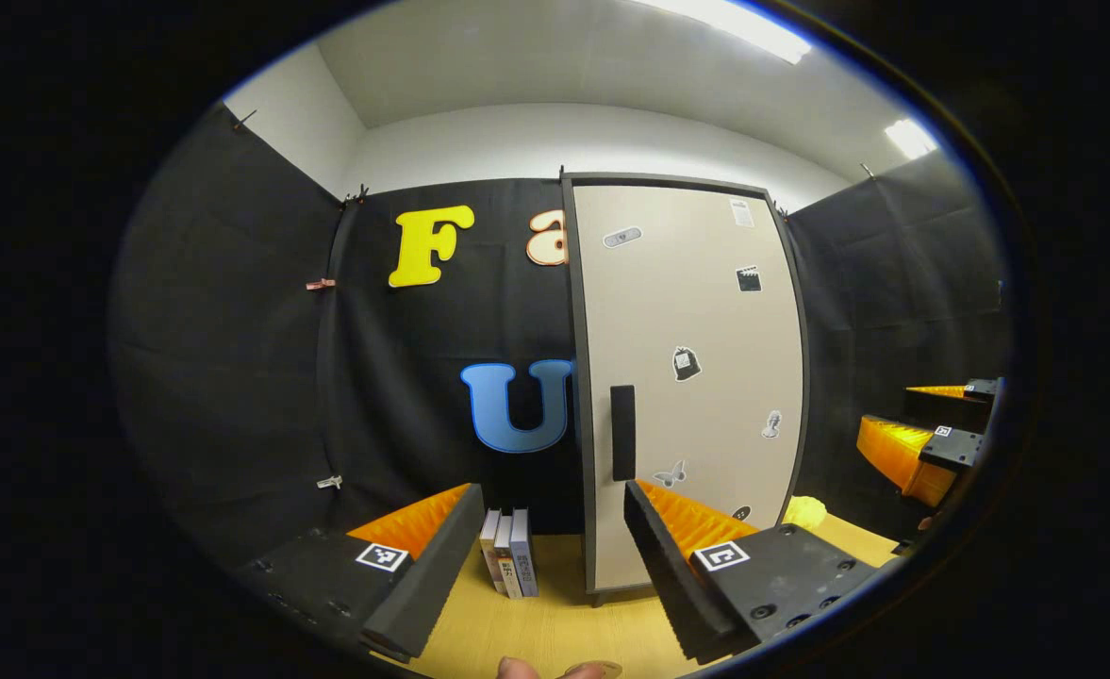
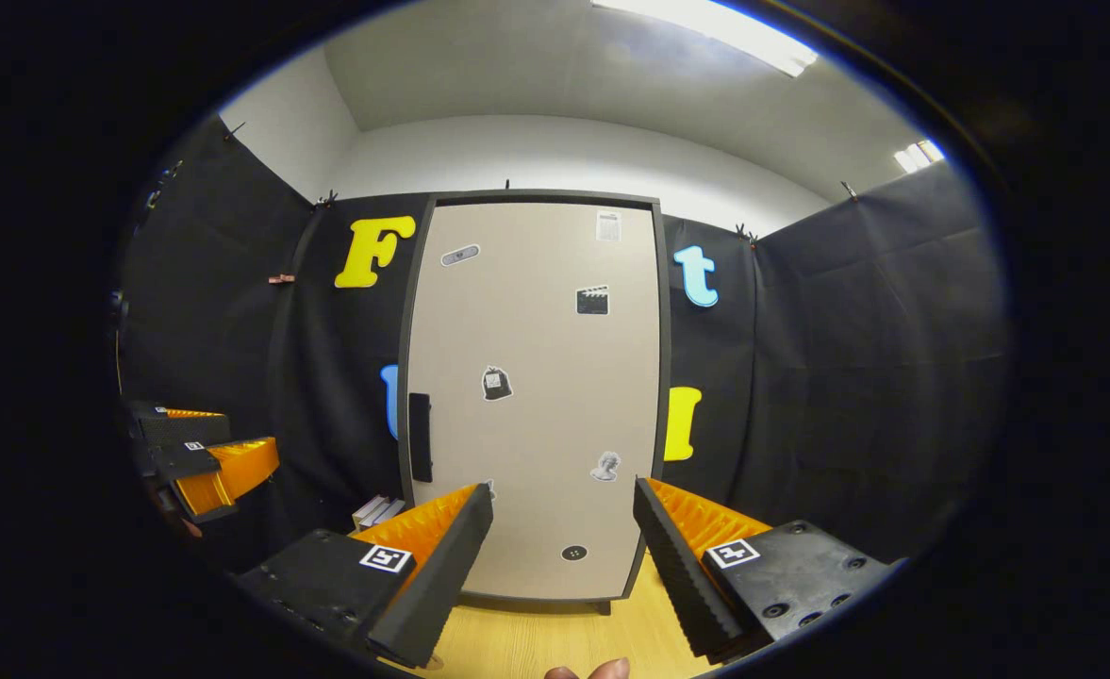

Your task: Open the cabinet door with the right hand, grasp the bottle in the cabinet with the left hand and place it on the coaster, then close the cabinet door with the right hand.

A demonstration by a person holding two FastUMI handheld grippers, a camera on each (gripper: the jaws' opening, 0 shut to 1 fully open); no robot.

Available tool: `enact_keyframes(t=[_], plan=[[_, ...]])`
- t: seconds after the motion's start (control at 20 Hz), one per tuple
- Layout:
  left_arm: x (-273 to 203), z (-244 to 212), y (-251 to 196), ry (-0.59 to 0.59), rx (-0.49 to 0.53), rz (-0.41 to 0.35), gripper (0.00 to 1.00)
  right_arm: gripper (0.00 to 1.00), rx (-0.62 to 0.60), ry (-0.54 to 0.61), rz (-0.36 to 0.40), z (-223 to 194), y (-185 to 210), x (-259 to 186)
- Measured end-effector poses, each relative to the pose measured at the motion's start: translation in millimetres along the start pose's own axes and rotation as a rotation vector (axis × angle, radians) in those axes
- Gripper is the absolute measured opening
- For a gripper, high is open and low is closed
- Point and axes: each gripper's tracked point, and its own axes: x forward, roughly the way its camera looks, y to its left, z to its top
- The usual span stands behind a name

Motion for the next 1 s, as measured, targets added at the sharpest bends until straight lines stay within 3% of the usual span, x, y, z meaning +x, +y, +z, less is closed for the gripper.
enact_keyframes(t=[0.5, 1.0], plan=[[-0.1, -3.0, 16.9, -0.013, -0.001, 0.03, 0.94, 0.97, -0.016, 0.023, 0.028, -6.3, 17.9, 10.4], [4.5, -41.5, 66.4, 0.031, -0.019, 0.069, 0.94, 0.98, 0.065, 0.028, 0.112, -13.8, 100.8, 99.8]])
